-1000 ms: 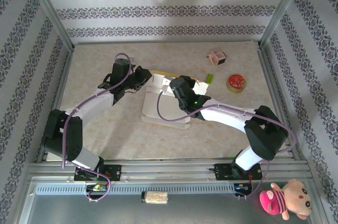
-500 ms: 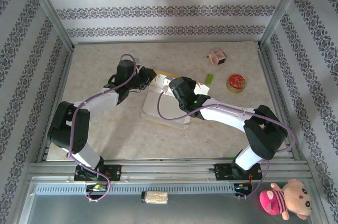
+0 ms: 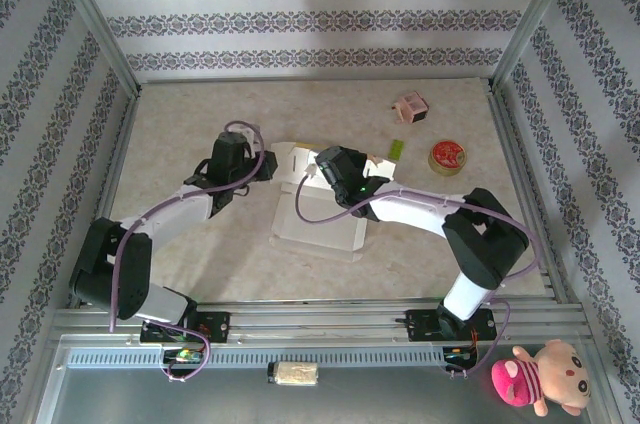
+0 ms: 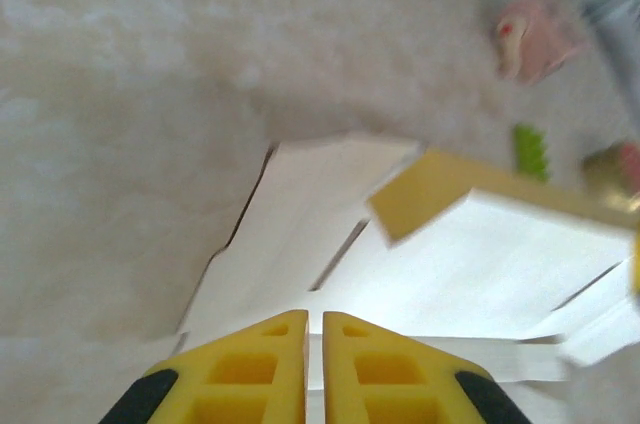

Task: Fold the paper box

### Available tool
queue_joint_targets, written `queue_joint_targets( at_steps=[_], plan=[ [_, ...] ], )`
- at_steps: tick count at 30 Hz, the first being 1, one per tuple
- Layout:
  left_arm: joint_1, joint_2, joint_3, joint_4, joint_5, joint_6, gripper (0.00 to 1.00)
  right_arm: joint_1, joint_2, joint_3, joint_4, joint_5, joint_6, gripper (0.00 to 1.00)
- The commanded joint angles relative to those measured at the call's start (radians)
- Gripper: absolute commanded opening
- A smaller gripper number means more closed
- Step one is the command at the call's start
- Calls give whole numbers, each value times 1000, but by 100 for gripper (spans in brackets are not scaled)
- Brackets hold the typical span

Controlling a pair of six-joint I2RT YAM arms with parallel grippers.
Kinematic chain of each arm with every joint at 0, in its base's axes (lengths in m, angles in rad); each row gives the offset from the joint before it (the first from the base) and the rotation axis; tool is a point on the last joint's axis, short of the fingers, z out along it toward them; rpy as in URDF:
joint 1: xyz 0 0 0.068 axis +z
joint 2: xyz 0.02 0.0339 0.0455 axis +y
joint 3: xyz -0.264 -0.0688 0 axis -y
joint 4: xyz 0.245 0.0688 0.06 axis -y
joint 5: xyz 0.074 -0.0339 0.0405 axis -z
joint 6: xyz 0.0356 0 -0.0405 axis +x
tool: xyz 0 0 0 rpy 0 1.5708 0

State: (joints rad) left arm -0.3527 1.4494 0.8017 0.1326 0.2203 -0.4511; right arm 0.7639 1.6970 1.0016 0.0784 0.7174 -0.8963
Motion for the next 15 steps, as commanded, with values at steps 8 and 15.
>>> queue_joint_targets(
  at_steps=[8,15],
  plan=[
    [-12,167,-11,39,135,119,11,15,94,-33,253,114,-165,0],
    [-12,226,-54,70,217,66,13,23,36,-61,345,134,-259,0]
  ],
)
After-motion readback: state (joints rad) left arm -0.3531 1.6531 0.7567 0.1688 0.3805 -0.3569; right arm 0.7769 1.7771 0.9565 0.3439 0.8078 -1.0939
